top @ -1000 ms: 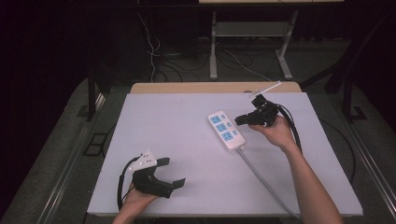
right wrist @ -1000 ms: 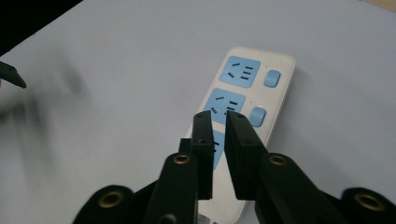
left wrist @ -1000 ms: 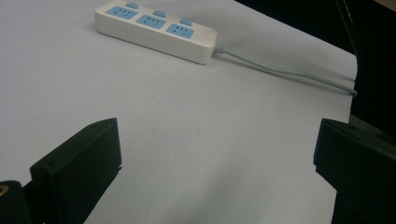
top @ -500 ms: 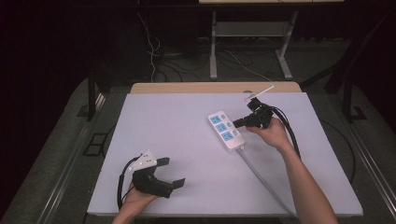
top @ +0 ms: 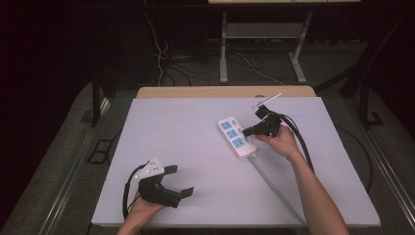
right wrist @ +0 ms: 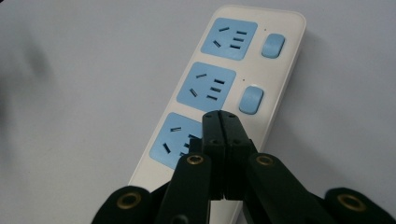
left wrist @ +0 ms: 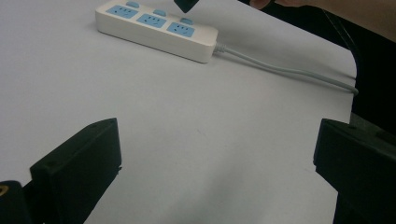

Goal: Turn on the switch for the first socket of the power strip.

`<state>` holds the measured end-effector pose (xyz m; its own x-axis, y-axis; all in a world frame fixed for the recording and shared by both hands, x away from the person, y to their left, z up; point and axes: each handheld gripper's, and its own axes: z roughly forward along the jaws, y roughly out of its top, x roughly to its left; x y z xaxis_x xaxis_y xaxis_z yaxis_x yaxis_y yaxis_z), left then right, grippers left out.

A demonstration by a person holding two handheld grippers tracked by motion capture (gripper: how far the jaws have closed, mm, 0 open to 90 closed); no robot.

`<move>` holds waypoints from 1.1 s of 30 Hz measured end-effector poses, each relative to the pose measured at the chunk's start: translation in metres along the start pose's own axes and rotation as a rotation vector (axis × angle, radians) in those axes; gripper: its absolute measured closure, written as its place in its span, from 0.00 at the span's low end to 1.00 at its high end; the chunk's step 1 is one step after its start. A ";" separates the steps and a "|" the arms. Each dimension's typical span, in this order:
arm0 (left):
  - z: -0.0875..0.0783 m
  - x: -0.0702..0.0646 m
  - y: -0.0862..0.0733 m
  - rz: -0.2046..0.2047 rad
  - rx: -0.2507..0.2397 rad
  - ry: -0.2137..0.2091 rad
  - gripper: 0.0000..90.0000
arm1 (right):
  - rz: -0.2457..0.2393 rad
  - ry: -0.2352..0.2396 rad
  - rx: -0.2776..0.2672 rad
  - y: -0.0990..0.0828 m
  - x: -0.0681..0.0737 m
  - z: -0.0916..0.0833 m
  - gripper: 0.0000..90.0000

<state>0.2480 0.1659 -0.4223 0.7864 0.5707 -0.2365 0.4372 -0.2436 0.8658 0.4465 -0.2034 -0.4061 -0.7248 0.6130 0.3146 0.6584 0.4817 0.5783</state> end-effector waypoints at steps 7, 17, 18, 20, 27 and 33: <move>0.000 0.000 0.000 0.001 0.001 0.000 0.00 | 0.001 -0.009 0.011 -0.006 -0.002 0.006 0.99; 0.001 -0.001 0.000 0.011 0.007 -0.002 0.00 | 0.007 0.012 -0.063 -0.018 -0.007 0.006 1.00; 0.001 -0.001 0.000 0.010 0.008 -0.002 0.00 | 0.007 0.012 -0.063 -0.018 -0.007 0.006 1.00; 0.001 -0.001 0.000 0.010 0.009 -0.004 0.00 | 0.005 0.012 -0.067 -0.019 -0.007 0.006 1.00; 0.003 -0.002 0.000 0.018 0.016 -0.008 0.00 | -0.023 -0.003 -0.069 -0.020 -0.005 0.007 1.00; 0.003 -0.002 0.000 0.016 0.018 -0.009 0.00 | -0.032 -0.009 -0.068 -0.021 -0.004 0.008 1.00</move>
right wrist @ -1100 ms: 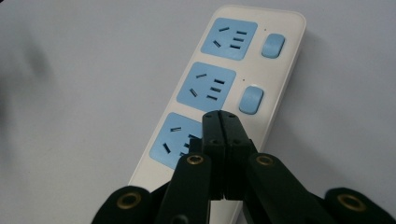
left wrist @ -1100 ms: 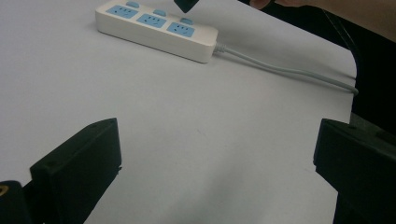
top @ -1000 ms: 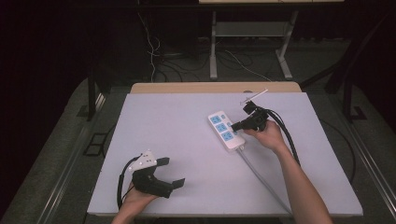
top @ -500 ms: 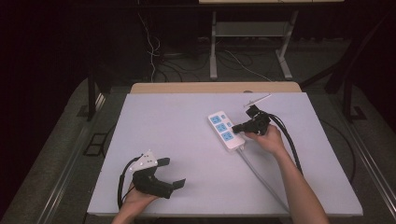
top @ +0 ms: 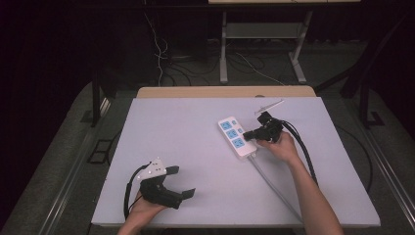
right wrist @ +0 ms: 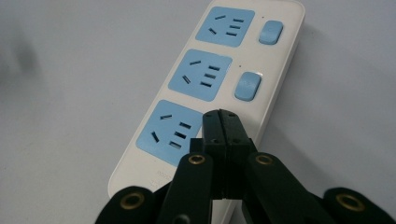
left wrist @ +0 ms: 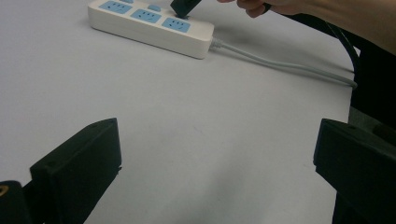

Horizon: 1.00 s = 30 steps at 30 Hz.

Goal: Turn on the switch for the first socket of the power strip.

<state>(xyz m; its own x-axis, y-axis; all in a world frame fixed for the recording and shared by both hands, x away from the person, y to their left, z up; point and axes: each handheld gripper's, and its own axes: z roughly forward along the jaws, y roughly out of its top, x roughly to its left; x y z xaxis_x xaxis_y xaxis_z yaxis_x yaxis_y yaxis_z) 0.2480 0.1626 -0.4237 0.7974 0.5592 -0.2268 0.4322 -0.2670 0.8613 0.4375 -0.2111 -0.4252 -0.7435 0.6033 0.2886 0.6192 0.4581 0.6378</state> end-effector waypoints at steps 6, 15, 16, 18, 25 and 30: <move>-0.001 0.002 0.000 -0.005 -0.006 0.001 0.00 | 0.006 0.009 -0.024 -0.003 -0.001 0.000 1.00; -0.001 0.003 0.000 -0.009 -0.005 0.002 0.00 | -0.005 0.002 -0.014 -0.002 0.000 0.000 1.00; -0.001 0.003 0.000 -0.009 -0.005 0.001 0.00 | 0.001 0.005 -0.013 -0.002 0.000 0.000 1.00; -0.001 0.003 0.000 -0.010 -0.005 0.001 0.00 | 0.002 0.007 -0.011 -0.001 0.000 0.000 1.00; -0.002 0.005 0.000 -0.017 -0.011 0.001 0.00 | -0.015 -0.018 -0.028 0.003 0.001 -0.004 1.00; -0.002 0.004 0.000 -0.014 -0.008 -0.003 0.00 | -0.017 -0.010 -0.049 0.006 0.003 -0.009 1.00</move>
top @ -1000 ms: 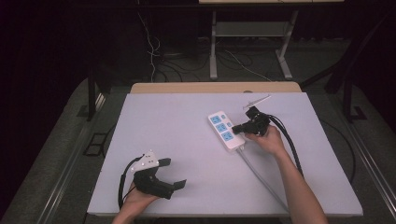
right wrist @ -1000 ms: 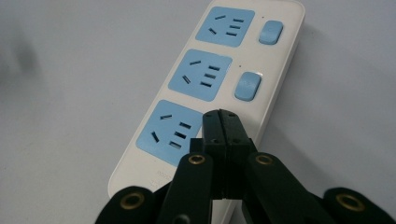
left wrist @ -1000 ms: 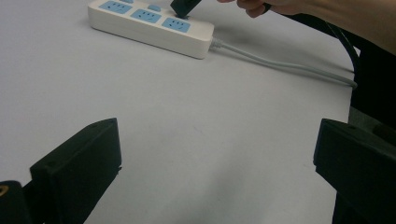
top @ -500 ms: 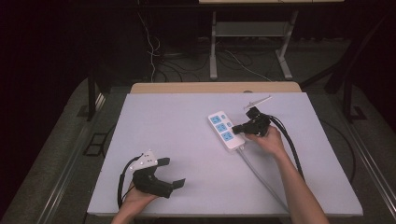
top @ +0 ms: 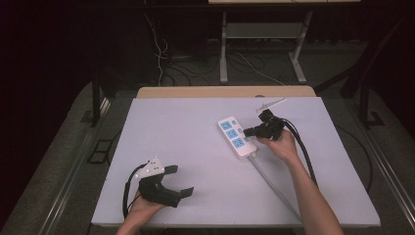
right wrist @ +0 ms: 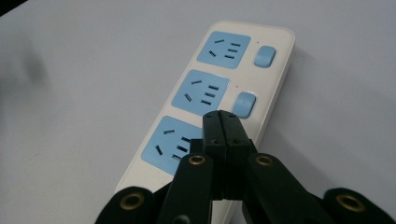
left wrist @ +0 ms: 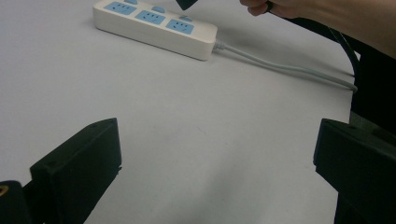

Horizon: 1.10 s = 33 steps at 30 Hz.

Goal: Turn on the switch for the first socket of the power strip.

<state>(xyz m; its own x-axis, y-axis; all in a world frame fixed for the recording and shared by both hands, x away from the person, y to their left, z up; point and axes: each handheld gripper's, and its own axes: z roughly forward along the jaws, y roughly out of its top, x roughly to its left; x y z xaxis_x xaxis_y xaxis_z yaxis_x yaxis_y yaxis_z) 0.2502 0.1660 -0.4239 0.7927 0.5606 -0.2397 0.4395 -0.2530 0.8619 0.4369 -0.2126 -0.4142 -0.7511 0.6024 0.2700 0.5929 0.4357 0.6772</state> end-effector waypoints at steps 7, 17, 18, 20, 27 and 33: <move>0.001 0.000 0.000 0.003 0.000 -0.002 0.00 | -0.005 -0.009 -0.013 0.005 0.003 -0.017 1.00; 0.001 -0.001 0.000 -0.001 -0.001 -0.005 0.00 | -0.009 -0.034 -0.004 0.005 0.003 -0.038 1.00; 0.001 -0.001 0.000 -0.001 0.000 -0.005 0.00 | -0.011 -0.036 -0.002 0.004 0.003 -0.040 1.00; 0.001 -0.001 0.000 0.001 0.002 -0.006 0.00 | -0.011 -0.045 0.000 0.004 0.003 -0.047 1.00; 0.001 -0.001 0.000 -0.003 -0.004 -0.005 0.00 | -0.010 -0.061 0.002 0.002 0.004 -0.063 1.00; 0.001 -0.002 0.000 -0.004 -0.005 -0.006 0.00 | 0.013 -0.057 -0.020 -0.004 0.010 -0.080 1.00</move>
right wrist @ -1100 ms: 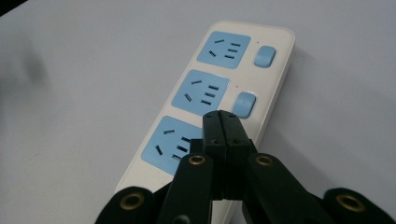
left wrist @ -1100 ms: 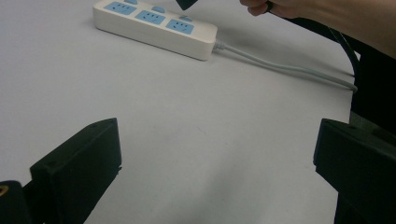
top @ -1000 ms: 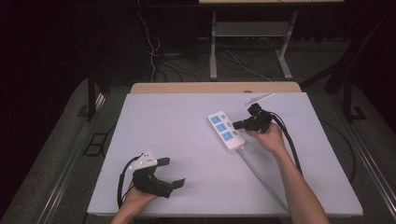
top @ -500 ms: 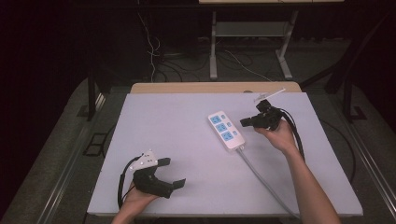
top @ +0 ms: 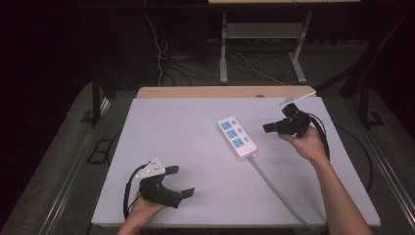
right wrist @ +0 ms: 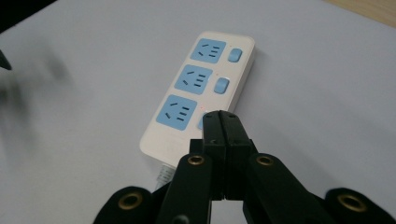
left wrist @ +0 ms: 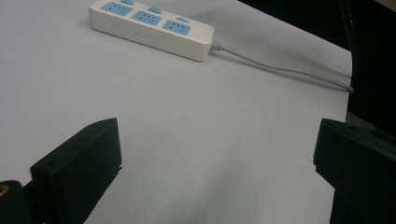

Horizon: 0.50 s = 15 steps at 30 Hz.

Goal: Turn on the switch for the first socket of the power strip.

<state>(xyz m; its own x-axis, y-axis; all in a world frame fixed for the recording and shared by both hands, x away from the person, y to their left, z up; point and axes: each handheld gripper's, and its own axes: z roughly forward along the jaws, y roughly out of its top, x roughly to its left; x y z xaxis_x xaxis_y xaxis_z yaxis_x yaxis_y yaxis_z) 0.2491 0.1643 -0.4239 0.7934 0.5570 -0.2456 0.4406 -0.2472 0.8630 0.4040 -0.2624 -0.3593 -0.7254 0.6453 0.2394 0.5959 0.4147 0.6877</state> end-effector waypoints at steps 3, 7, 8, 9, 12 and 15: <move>0.000 0.000 0.000 -0.001 0.000 0.000 0.00 | 0.001 0.000 -0.006 -0.003 0.003 -0.004 0.98; 0.000 0.000 0.000 0.003 -0.001 -0.001 0.00 | 0.020 0.007 -0.025 -0.007 0.007 -0.012 0.93; 0.000 0.000 0.000 0.002 0.000 -0.001 0.00 | 0.026 0.010 -0.029 -0.008 0.009 -0.014 0.92; 0.000 0.000 0.000 0.002 -0.001 -0.002 0.00 | 0.025 0.012 -0.031 -0.009 0.010 -0.015 0.92; 0.000 -0.001 0.000 0.001 -0.001 -0.002 0.00 | 0.028 0.018 -0.036 -0.012 0.013 -0.019 0.90; -0.001 -0.001 0.000 0.002 -0.003 -0.001 0.00 | 0.030 0.020 -0.041 -0.015 0.017 -0.023 0.86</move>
<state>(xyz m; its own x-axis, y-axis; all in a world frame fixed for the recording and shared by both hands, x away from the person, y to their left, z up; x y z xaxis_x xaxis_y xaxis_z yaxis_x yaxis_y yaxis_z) 0.2483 0.1643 -0.4231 0.7944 0.5560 -0.2445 0.4379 -0.2453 0.8649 0.3748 -0.2717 -0.3498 -0.7142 0.6439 0.2742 0.6035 0.3683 0.7072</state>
